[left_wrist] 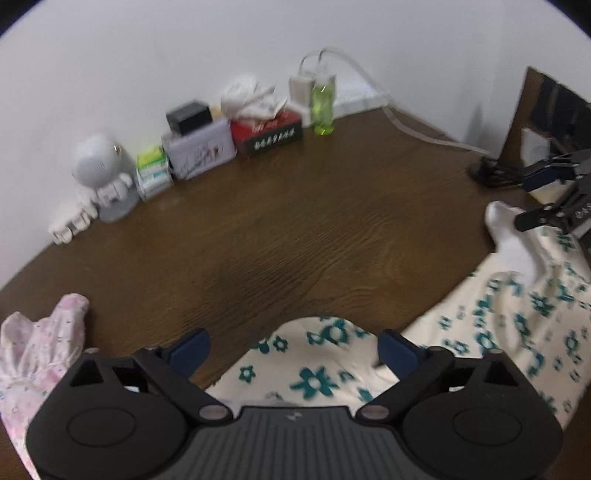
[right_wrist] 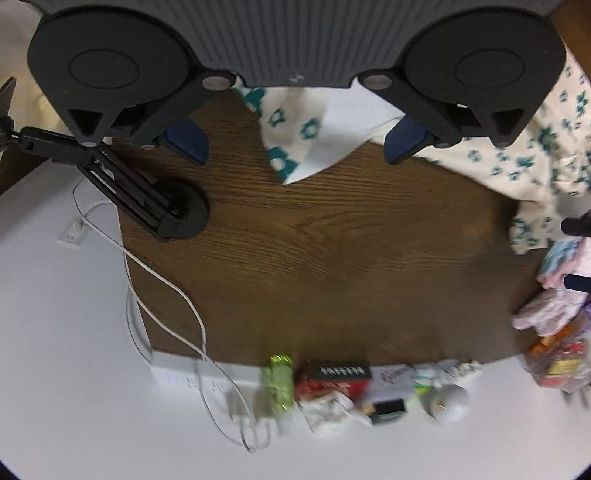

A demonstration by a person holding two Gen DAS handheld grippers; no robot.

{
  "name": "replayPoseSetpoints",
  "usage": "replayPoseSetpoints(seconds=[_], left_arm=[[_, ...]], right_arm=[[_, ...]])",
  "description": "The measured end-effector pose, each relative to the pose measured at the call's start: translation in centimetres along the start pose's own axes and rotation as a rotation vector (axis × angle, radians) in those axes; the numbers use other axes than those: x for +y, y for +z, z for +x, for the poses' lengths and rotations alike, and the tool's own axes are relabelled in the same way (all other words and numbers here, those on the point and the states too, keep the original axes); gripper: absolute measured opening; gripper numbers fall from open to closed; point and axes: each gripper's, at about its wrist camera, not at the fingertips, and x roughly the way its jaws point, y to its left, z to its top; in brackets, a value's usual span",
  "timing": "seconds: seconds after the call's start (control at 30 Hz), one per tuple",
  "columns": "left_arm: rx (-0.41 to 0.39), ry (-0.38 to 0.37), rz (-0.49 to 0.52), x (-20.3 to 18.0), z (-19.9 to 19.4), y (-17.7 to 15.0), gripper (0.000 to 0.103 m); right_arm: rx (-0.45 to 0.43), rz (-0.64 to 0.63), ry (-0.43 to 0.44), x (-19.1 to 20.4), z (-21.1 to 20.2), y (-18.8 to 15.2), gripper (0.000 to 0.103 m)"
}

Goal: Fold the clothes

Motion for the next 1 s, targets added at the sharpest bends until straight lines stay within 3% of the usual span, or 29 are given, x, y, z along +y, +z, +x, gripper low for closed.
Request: replayPoseSetpoints(seconds=[0.07,0.13,0.27,0.33,0.37,0.47,0.5,0.53,0.67,0.8,0.9,1.0], left_arm=[[0.050,-0.004,-0.014,0.4,1.5,0.6,0.090],[0.098,-0.004,-0.027,0.7,2.8,1.1,0.085],[0.154,-0.012,-0.065,1.4,4.6,1.4,0.075],[0.180,-0.038,-0.076,1.6,5.2,1.4,0.059],[0.185,-0.047,-0.073,1.5,5.4,1.3,0.057],[0.175,-0.068,-0.065,1.0,4.9,1.1,0.033],[0.170,-0.056,-0.062,0.7,4.6,1.0,0.008],[0.164,-0.037,-0.058,0.3,4.3,0.8,0.004],[0.096,0.004,-0.046,-1.0,2.0,0.9,0.004],[-0.055,0.037,-0.025,-1.7,-4.3,-0.2,0.004],[-0.166,0.063,0.015,-3.0,-10.1,-3.7,0.004],[-0.225,0.079,0.041,-4.5,-14.4,-8.8,0.003]], right_arm=[[0.019,0.004,0.021,-0.3,0.8,0.3,0.096],[0.037,0.007,0.035,-0.4,1.4,0.7,0.082],[0.081,-0.003,0.019,-0.3,2.9,1.5,0.073],[0.098,-0.001,0.013,-0.3,3.5,1.7,0.060],[0.102,-0.006,0.008,-0.1,3.7,1.7,0.046],[0.108,-0.030,-0.007,0.3,4.0,1.7,0.037],[0.107,-0.036,-0.005,0.5,3.9,1.6,0.027],[0.106,-0.041,-0.002,0.7,3.8,1.5,0.003],[0.061,-0.042,-0.010,1.0,2.7,1.1,0.001],[-0.078,-0.044,0.036,0.8,-1.9,0.2,0.001],[-0.211,-0.076,0.078,0.7,-7.2,-1.9,0.001],[-0.324,-0.154,0.077,1.8,-12.2,-6.6,0.001]])
